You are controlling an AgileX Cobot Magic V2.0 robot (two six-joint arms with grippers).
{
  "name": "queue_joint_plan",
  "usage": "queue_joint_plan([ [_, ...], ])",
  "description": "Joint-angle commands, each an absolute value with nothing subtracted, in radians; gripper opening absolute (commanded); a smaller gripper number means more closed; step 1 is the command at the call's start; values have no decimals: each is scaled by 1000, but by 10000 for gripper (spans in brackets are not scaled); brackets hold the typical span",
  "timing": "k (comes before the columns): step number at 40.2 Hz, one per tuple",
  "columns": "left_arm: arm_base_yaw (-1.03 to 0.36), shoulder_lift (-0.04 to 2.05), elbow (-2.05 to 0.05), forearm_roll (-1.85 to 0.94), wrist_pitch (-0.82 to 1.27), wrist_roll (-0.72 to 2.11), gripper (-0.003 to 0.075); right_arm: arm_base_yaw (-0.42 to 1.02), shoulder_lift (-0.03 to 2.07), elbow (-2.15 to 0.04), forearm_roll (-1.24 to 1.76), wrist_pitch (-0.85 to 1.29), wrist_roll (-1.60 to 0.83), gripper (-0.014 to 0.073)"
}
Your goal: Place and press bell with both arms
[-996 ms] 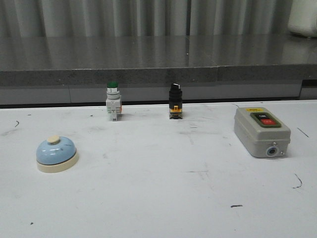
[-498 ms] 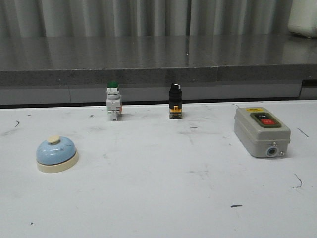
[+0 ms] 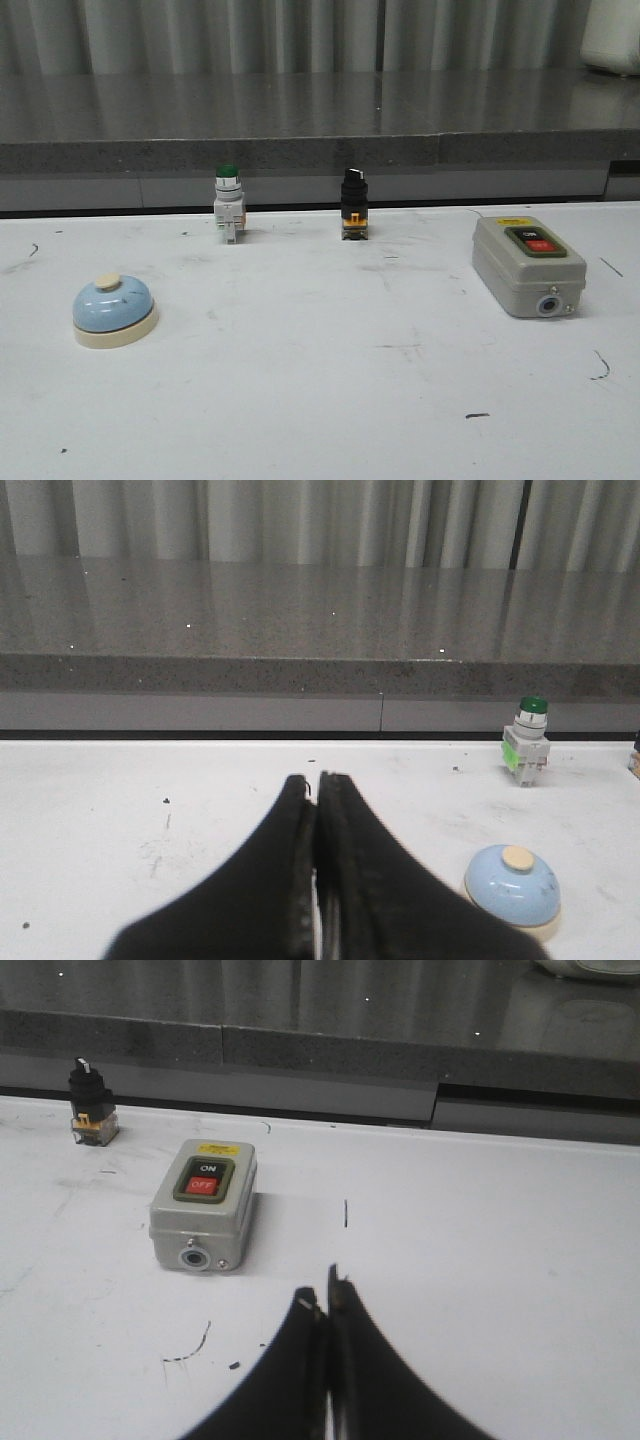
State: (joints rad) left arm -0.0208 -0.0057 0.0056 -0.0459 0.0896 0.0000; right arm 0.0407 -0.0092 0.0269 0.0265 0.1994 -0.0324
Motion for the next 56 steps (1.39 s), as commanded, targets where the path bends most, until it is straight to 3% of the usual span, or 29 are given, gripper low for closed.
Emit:
queue_joint_plan([
  [1,-19,-22,27,-45,-86,-13,-20,35,-27,21,16,58,-38,-71],
  [8,-19,-22,-24,-114,-324,-13,-20,35,-27,-48,18,-41,-32,-71],
  [15,-19,36,-219,-120,-128,-8,-20,35,26,-259,18,89,-33,-69],
  [25,-19,348,-461,-84,215,-8,-20,35,283,-470,34,277,-33,-69],
  [32,-19,440,-499,-84,248,-8,-14,35,318,-488,34,273,-33,-69],
  [35,-19,448,-499,-86,247,-8,55,35,318,-488,34,268,-33,-69],
  [37,-19,450,-499,-86,245,-8,165,35,318,-488,34,264,-33,-69],
  [41,-19,452,-494,-86,245,-8,516,35,318,-488,34,258,-33,-69],
  [44,-19,455,-489,-86,233,-8,699,35,318,-488,34,257,-33,-69],
  [52,-19,512,-496,-136,209,-8,592,35,318,-488,34,257,-33,-69],
  [56,-35,609,-523,-137,212,-8,575,35,318,-488,34,257,-33,-69],
])
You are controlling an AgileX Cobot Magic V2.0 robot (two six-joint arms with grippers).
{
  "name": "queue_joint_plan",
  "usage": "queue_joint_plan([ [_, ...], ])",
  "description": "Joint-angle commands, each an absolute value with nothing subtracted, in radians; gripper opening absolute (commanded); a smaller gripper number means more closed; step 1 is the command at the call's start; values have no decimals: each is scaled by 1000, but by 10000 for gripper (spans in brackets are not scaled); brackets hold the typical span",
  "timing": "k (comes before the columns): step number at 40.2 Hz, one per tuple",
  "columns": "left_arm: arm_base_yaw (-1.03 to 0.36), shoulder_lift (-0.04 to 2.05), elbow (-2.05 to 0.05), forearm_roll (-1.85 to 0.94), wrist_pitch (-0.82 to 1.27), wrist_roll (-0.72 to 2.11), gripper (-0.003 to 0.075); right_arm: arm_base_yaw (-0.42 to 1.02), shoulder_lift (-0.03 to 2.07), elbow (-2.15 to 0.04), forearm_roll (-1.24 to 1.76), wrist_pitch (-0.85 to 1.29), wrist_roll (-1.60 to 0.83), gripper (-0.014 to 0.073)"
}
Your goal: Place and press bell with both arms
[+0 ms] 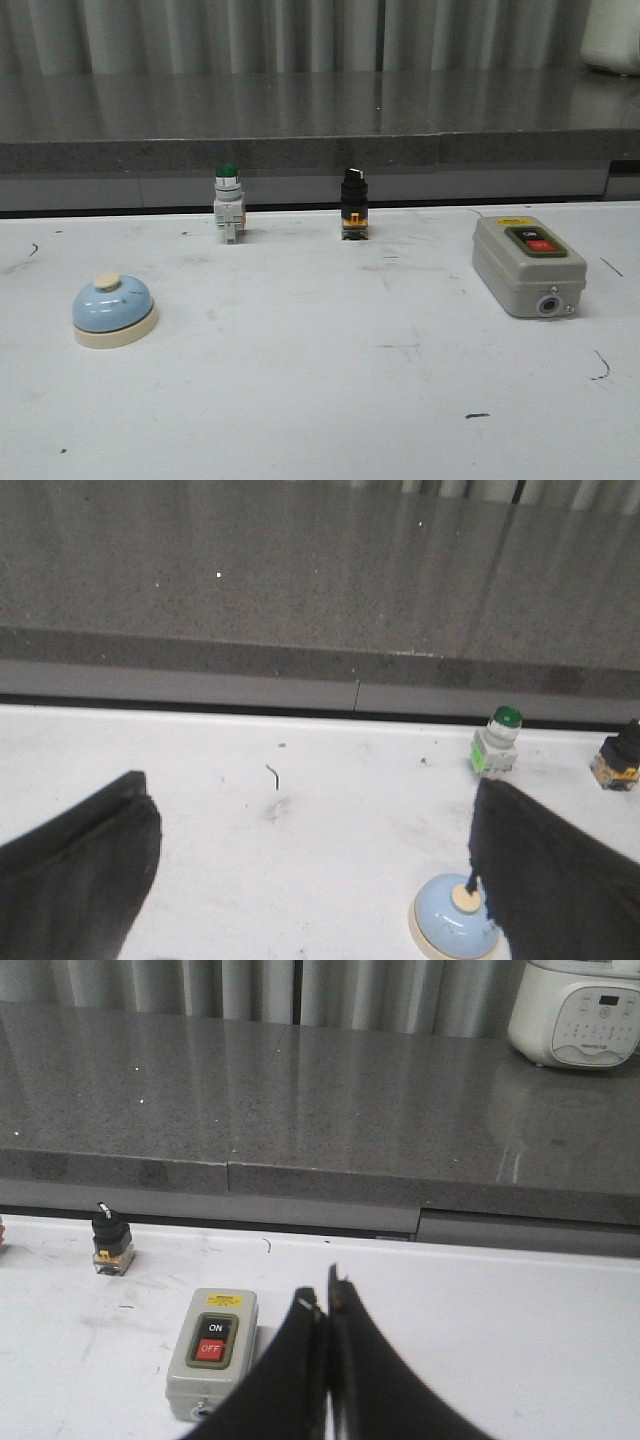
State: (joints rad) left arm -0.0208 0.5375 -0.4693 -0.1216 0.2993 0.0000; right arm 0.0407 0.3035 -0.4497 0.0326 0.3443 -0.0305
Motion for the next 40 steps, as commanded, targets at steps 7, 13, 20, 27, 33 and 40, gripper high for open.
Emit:
queue_joint_plan([
  [7,-155,817,-604,-137,214,-8,576,35,318,-488,34,257,-33,-69],
  [13,-266,1009,-691,-113,270,-8,575,35,318,-488,34,257,-33,-69],
  [20,-350,1245,-831,-111,392,-8,575,35,318,-488,34,259,-33,-69],
  [27,-382,1474,-988,-111,512,-8,575,35,318,-488,34,259,-33,-69],
  [33,-382,1615,-1089,-109,629,-8,575,35,318,-488,34,259,-33,-69],
  [40,-382,1741,-1156,-109,652,-8,575,35,318,-488,34,259,-33,-69],
])
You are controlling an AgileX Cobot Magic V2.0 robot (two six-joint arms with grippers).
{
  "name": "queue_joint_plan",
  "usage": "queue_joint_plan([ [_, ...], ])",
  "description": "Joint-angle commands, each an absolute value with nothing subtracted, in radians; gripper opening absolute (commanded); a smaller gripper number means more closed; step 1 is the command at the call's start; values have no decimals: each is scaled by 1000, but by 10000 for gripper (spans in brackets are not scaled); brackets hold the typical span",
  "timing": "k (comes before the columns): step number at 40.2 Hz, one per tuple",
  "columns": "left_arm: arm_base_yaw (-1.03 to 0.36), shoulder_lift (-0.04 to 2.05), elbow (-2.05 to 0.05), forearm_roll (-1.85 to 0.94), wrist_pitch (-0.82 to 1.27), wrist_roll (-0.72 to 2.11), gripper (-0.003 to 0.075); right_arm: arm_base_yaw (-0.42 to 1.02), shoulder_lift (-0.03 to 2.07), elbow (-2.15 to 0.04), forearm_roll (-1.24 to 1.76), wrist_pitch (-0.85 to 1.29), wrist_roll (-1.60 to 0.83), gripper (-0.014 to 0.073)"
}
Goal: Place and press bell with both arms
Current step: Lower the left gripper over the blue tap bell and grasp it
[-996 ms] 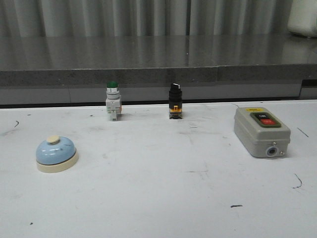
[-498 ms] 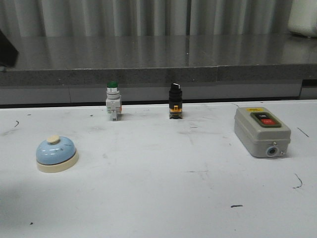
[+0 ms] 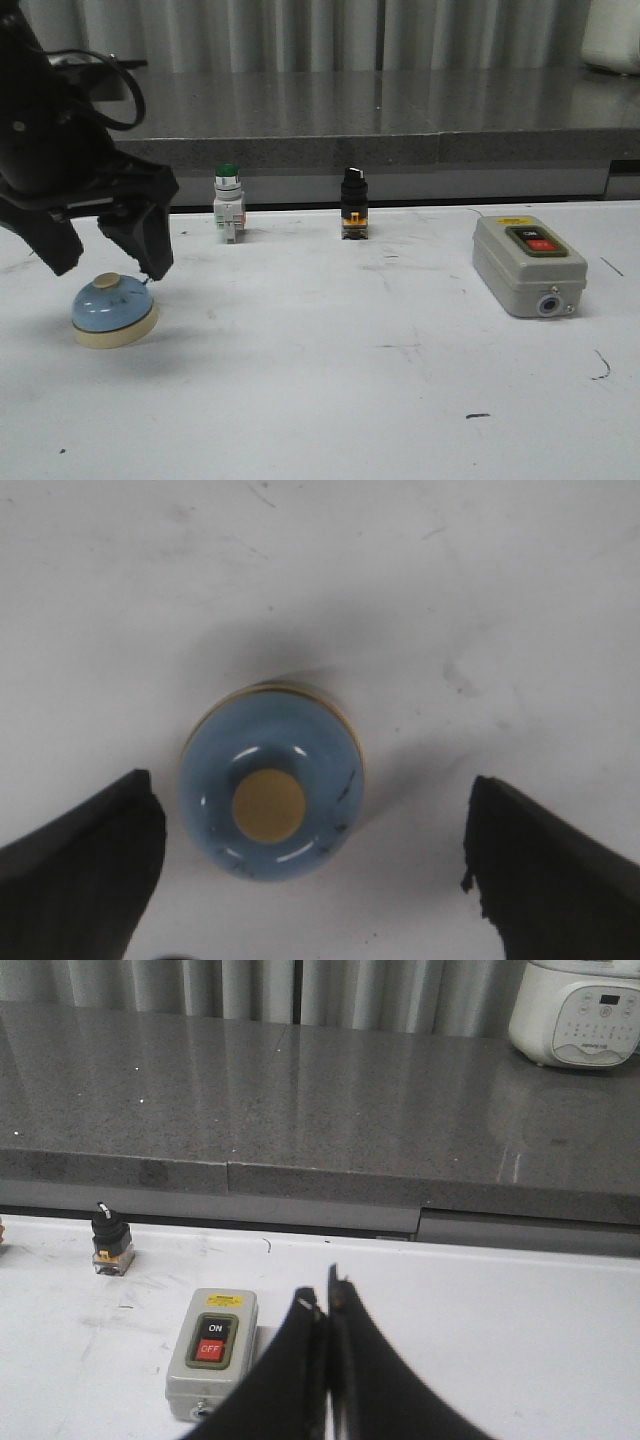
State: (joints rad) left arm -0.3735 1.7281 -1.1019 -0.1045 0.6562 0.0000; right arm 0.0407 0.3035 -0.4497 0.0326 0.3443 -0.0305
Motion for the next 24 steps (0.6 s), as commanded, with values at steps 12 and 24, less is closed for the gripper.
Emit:
queue_joint_plan([
  [12,-382,1835,-1210,-96,702,-8,559,35,318,-488,34,259,-33,-69],
  [24,-382,1837,-1210,-61,707,-8,251,35,318,-488,34,259,-33,-69],
])
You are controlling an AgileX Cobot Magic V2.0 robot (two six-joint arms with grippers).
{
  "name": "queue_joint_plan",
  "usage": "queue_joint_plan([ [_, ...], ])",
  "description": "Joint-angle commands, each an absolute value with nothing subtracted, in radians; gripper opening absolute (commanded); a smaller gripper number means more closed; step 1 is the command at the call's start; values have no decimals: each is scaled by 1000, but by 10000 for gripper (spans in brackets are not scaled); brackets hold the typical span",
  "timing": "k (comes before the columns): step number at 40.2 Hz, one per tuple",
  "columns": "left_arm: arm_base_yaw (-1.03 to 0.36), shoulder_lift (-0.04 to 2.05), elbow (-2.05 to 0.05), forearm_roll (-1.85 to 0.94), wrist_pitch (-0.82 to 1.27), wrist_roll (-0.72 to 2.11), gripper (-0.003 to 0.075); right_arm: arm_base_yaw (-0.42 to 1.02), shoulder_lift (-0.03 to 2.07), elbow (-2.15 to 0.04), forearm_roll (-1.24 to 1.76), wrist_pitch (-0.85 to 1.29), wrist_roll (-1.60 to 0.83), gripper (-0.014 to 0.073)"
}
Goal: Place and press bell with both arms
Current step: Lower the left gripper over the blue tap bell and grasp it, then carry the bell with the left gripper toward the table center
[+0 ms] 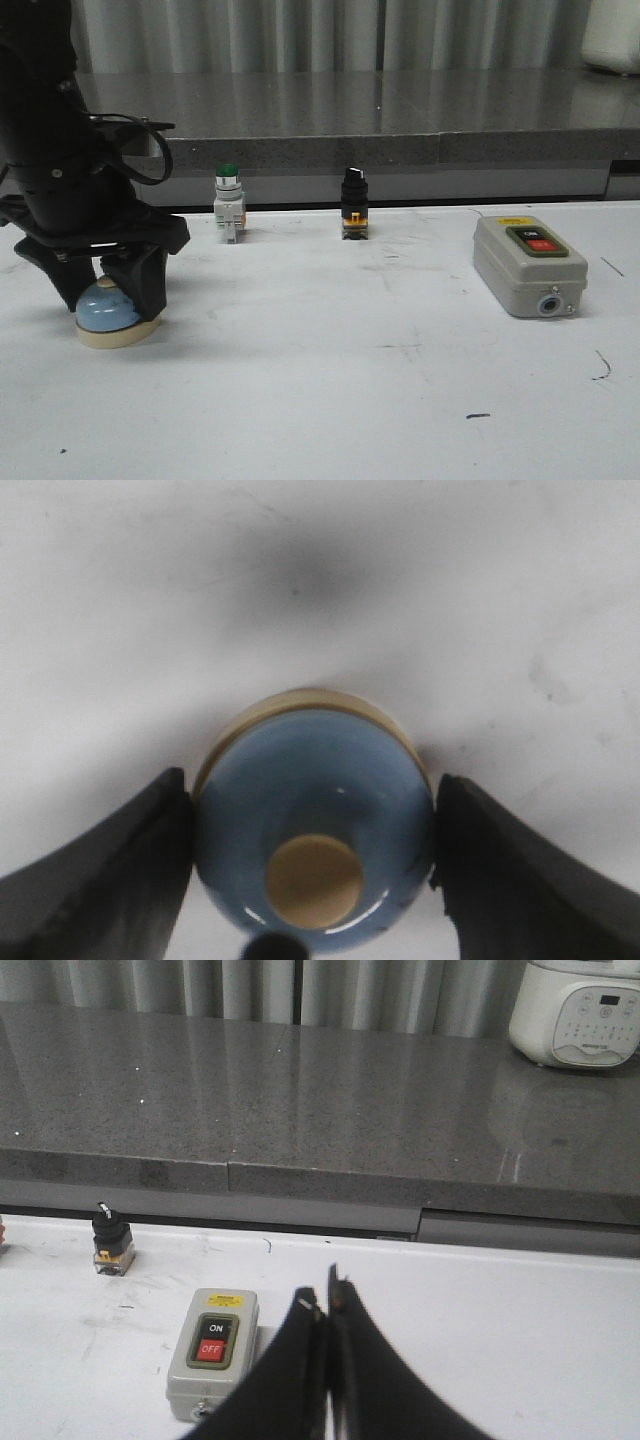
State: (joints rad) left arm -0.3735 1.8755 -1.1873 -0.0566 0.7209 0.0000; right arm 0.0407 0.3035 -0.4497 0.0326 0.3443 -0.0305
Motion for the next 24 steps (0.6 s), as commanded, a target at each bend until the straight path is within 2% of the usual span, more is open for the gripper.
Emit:
queue_joint_plan([
  [1,-382,1837,-1210,-61,708,-8,236,35,318,-488,34,259,-33,-69],
  [14,-483,1843,-1340,-61,734,-6,221,35,318,-488,34,259,-33,-69],
  [24,-597,1967,-1512,-61,772,-6,221,35,318,-488,34,259,-33,-69],
])
